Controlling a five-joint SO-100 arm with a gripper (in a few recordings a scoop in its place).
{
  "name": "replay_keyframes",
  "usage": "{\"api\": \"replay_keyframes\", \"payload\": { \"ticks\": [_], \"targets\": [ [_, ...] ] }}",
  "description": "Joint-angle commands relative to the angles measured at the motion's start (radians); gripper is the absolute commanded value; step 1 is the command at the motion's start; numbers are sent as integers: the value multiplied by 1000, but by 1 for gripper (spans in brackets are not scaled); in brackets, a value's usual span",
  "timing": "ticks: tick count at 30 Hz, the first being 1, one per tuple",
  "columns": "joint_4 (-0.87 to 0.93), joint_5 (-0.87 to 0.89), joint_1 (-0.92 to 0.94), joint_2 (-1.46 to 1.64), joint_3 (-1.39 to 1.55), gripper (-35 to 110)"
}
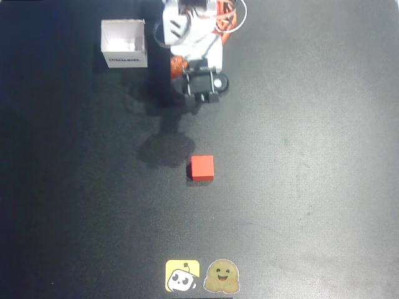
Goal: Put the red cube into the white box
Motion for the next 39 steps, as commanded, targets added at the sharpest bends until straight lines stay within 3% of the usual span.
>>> {"api": "replay_keyframes", "payload": {
  "ticks": [1, 9, 20, 28, 39],
  "targets": [
    [9, 34, -20, -55, -92, 22],
    [-48, 32, -35, -604, -449, 26],
    [-238, 123, -132, -1154, -715, 27],
    [-359, 187, -199, -1350, -795, 28],
    [-472, 173, -158, -1439, -822, 28]
  ]
}}
